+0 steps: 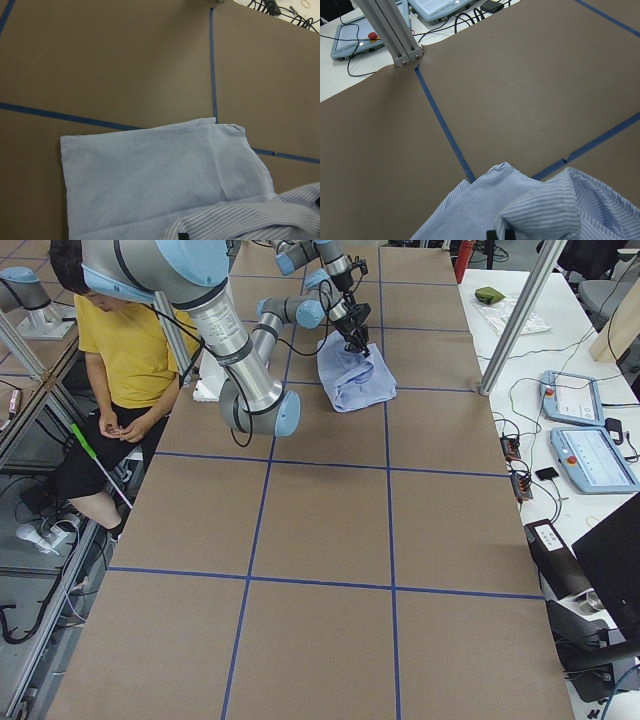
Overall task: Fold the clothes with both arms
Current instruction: 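Lift the near edge with both grippers and fold it away from the robot, then lay the fold down and open both grippers, raising the left gripper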
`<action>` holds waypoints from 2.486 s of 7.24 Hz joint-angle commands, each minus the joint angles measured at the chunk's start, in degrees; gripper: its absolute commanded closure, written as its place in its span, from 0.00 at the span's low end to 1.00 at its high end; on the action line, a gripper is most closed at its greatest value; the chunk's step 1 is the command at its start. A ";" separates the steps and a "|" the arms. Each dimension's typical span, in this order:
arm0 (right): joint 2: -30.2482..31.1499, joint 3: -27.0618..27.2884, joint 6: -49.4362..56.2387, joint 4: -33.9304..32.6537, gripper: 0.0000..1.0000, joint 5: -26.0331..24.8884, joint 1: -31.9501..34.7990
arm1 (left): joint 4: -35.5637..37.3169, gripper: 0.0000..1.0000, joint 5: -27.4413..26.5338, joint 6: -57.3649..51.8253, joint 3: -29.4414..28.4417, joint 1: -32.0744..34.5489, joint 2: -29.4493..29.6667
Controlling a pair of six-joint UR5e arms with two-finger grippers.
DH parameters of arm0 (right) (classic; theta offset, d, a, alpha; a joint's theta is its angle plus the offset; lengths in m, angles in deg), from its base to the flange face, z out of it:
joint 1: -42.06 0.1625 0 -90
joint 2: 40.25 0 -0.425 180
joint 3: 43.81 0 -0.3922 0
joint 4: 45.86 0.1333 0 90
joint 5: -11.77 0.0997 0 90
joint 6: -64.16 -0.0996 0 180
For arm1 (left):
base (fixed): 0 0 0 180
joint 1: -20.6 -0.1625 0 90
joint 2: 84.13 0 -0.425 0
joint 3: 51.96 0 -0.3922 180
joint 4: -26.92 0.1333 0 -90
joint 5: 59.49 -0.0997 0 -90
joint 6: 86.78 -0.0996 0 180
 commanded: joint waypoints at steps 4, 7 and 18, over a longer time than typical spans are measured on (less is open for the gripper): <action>-6.86 -19.17 5.53 13.53 1.00 3.08 3.90 | -11.40 1.00 -0.10 -2.29 -14.29 3.18 0.67; -8.31 -24.30 5.97 18.55 0.56 3.17 4.16 | -11.92 1.00 -0.19 -2.21 -16.21 3.18 1.02; -8.76 -21.00 21.67 14.62 0.00 21.75 9.94 | -18.61 0.00 11.58 -24.33 -10.99 9.68 -5.45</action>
